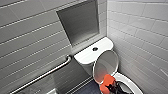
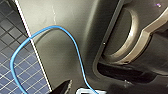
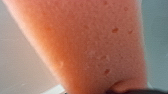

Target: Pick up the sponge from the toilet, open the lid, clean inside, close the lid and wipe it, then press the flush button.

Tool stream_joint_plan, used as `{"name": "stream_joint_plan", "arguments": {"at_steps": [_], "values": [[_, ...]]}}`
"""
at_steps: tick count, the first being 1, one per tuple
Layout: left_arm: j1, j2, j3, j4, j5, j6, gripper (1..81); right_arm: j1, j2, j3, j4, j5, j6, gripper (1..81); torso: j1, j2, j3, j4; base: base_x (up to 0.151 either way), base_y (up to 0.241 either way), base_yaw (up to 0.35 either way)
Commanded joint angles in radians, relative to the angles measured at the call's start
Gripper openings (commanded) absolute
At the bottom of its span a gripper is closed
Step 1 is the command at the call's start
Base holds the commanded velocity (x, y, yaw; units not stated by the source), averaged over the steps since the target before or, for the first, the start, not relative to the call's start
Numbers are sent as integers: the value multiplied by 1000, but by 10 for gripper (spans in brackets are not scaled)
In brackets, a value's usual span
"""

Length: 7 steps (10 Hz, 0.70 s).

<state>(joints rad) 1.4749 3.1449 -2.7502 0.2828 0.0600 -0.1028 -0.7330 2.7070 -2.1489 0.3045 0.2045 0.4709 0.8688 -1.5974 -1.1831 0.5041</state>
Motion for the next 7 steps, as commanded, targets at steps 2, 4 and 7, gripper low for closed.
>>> {"name": "stream_joint_plan", "arguments": {"at_steps": [2, 4, 7], "values": [[15, -11, -5, -14, 84, 3, 811, -52, -143, 222, 4, 25, -9, 10, 0, 0, 0, 0, 0, 0, 0], [17, -11, -5, -11, 84, 5, 811, -99, -264, 347, 2, 67, -9, 10, 0, 0, 0, 0, 0, 0, 0], [15, -11, -5, -8, 83, 5, 811, -190, -369, 433, 4, 131, -9, 10, 0, 0, 0, 0, 0, 0, 0]]}}
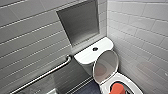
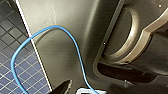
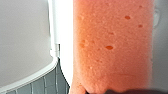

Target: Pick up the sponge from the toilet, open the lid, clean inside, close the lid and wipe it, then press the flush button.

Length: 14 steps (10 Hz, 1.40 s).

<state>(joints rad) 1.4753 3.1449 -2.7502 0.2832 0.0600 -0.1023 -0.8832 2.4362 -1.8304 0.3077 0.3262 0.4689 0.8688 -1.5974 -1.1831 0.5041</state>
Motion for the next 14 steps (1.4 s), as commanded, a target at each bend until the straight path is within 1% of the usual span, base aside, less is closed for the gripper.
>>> {"name": "stream_joint_plan", "arguments": {"at_steps": [1, 3, 4, 5, 6, 8, 10, 11, 12, 14], "values": [[15, -11, -5, -6, 83, 4, 811, -72, -128, 140, -4, 31, -9, 10, 0, 0, 0, 0, 0, 0, 0], [15, -12, -5, -2, 80, 4, 811, -124, -233, 264, -30, 82, -12, 10, 0, 0, 0, 0, 0, 0, 0], [15, -12, -5, -1, 80, 6, 811, -150, -293, 333, -30, 100, -19, 10, 0, 0, 0, 0, 0, 0, 0], [15, -12, -5, -1, 78, 6, 811, -179, -329, 374, -29, 123, -42, 10, 0, 0, 0, 0, 0, 0, 0], [16, -12, -5, -1, 78, 6, 811, -207, -361, 411, -30, 143, -50, 10, 0, 0, 0, 0, 0, 0, 0], [16, -12, -5, -1, 78, 7, 811, -256, -408, 451, -30, 172, -76, 10, 0, 0, 0, 0, 0, 0, 0], [10, -14, -5, -1, 77, 7, 811, -299, -437, 461, -45, 185, -84, 10, 0, 0, 0, 0, 0, 0, 0], [-2, -14, -5, -4, 77, 6, 811, -314, -429, 456, -73, 168, -107, 10, 0, 0, 0, 0, 0, 0, 0], [-26, -20, -5, -13, 75, 3, 811, -354, -415, 438, -88, 142, -139, 10, 0, 0, 0, 0, 0, 0, 0], [-77, -32, -3, -28, 78, -5, 811, -453, -333, 325, -96, 76, -254, 10, 0, 0, 0, 0, 0, 0, 0]]}}
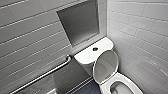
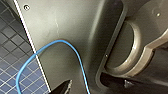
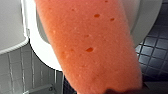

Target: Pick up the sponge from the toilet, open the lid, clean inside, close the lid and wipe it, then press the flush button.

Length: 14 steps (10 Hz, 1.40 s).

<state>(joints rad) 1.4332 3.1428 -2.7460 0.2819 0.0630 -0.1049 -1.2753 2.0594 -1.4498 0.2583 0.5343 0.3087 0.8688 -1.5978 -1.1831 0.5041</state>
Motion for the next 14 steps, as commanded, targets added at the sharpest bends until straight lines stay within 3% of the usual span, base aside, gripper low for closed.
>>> {"name": "stream_joint_plan", "arguments": {"at_steps": [1, 3, 9, 12, 14], "values": [[-46, -38, 5, -33, 77, -2, 811, -112, 83, -118, -70, -149, -166, 10, 0, 0, 0, 0, 0, 0, 0], [-70, -85, 70, -64, 77, -4, 811, -195, 156, -228, -111, -158, -227, 10, 0, 0, 0, 0, 0, 0, 0], [-185, -407, 654, -106, 89, -4, 811, -335, 282, -455, -250, -158, -229, 10, 0, 0, 0, 0, 0, 0, 0], [-285, -522, 834, -164, 89, -10, 811, -358, 325, -530, -269, -157, -227, 10, 0, 0, 0, 0, 0, 0, 0], [-418, -596, 914, -270, 86, -13, 811, -378, 357, -581, -286, -157, -227, 10, 0, 0, 0, 0, 0, 0, 0]]}}
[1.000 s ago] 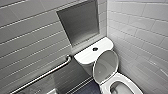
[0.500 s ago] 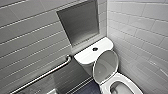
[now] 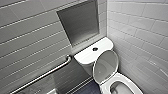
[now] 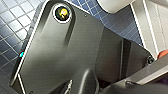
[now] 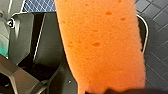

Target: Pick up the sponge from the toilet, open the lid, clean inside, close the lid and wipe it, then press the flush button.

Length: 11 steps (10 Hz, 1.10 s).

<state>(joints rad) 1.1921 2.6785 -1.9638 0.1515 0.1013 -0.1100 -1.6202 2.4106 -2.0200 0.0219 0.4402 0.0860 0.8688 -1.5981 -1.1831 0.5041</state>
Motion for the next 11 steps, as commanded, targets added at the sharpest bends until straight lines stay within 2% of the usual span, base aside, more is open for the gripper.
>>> {"name": "stream_joint_plan", "arguments": {"at_steps": [1, 3, 5, 6, 7, 8, 11], "values": [[-261, -156, 143, -234, 49, -8, 811, -43, 29, -35, -54, -63, -5, 10, 0, 0, 0, 0, 0, 0, 0], [-413, -153, 140, -395, 54, -8, 811, -53, 93, -110, -50, -60, -3, 10, 0, 0, 0, 0, 0, 0, 0], [-536, -120, 123, -484, 54, -14, 811, -60, 135, -152, -53, -60, -2, 10, 0, 0, 0, 0, 0, 0, 0], [-579, -106, 108, -518, 54, -14, 811, -60, 138, -152, -53, -61, -2, 10, 0, 0, 0, -72, 0, 0, 0], [-628, -97, 95, -550, 52, -14, 811, -62, 139, -150, -54, -61, -3, 10, 0, 0, 0, -99, 0, 0, 0], [-668, -95, 95, -572, 51, -14, 811, -62, 139, -150, -54, -61, -5, 10, 0, 0, 0, -14, 0, 0, 0], [-780, -113, 88, -645, 35, -28, 811, -66, 147, -155, -54, -58, -5, 10, 0, 0, 0, -77, 0, 0, 0]]}}
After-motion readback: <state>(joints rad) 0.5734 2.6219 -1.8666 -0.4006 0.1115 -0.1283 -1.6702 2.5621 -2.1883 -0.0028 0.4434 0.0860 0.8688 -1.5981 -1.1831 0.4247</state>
